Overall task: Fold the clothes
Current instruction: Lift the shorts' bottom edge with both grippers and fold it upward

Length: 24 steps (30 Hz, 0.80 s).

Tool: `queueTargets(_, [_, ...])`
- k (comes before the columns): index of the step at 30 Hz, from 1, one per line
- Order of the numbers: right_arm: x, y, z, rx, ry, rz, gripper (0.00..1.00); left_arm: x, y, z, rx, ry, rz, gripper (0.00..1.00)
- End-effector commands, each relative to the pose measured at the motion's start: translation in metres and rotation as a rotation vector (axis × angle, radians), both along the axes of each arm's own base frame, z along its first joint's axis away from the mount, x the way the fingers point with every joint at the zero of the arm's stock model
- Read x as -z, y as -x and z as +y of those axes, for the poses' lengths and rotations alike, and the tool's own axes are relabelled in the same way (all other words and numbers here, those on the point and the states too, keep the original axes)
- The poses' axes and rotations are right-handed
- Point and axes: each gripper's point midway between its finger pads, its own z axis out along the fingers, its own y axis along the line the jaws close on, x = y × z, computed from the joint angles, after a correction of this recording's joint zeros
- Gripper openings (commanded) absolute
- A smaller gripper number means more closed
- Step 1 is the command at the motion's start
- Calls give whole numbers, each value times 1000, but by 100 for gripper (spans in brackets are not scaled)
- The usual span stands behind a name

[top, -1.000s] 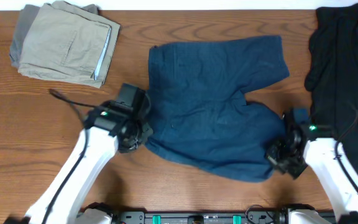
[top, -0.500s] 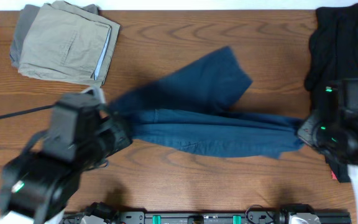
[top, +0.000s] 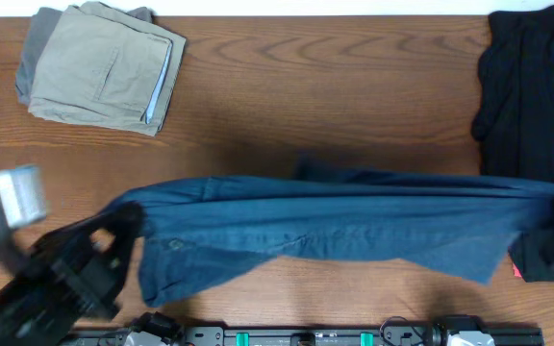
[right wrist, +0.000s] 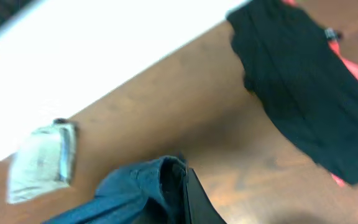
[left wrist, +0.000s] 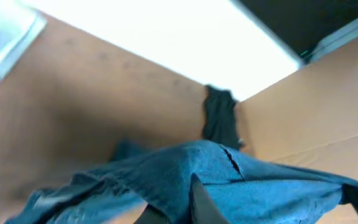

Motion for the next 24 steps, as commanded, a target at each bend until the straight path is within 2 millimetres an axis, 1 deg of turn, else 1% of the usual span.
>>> queueTargets(1, [-20, 3, -19, 81, 81, -60, 1, -20, -7, 25, -129, -60, -100, 6])
queueTargets(3, [-27, 1, -23, 103, 91, -79, 1, -23, -14, 33, -181, -75, -111, 6])
queueTargets(5, [-29, -9, -24, 110, 95, -79, 1, -22, -27, 44, -261, -112, -104, 6])
queueTargets(6, [-29, -16, -25, 112, 97, -71, 1, -20, -35, 49, -301, -135, -92, 6])
queueTargets(8, [-27, -34, -25, 116, 102, -47, 1, -13, -52, 52, -343, -177, -54, 6])
queueTargets(10, [-23, -56, -27, 127, 112, -19, 1, -4, -72, 50, -365, -216, -9, 6])
queueTargets(12, [-19, -82, -30, 142, 124, 6, 1, 7, -98, 49, -399, -265, 40, 6])
queueTargets(13, [-17, -101, -32, 155, 133, 18, 1, 13, -115, 49, -427, -299, 64, 6])
queueTargets(15, [-10, -131, -35, 173, 149, 39, 1, 24, -147, 49, -475, -356, 101, 6])
queueTargets(17, [2, -161, -37, 187, 164, 73, 1, 39, -176, 46, -498, -394, 144, 6])
queueTargets(18, [9, -176, -37, 186, 166, 92, 1, 50, -193, 43, -503, -411, 174, 6])
queueTargets(20, [29, -207, -36, 181, 171, 142, 1, 72, -222, 40, -508, -445, 232, 6])
queueTargets(21, [39, -220, -36, 179, 174, 168, 1, 87, -238, 39, -511, -465, 269, 6])
queueTargets(23, [68, -248, -35, 173, 183, 239, 1, 114, -264, 37, -514, -499, 332, 6])
queueTargets(24, [81, -259, -35, 170, 186, 271, 1, 131, -279, 36, -515, -518, 367, 6])
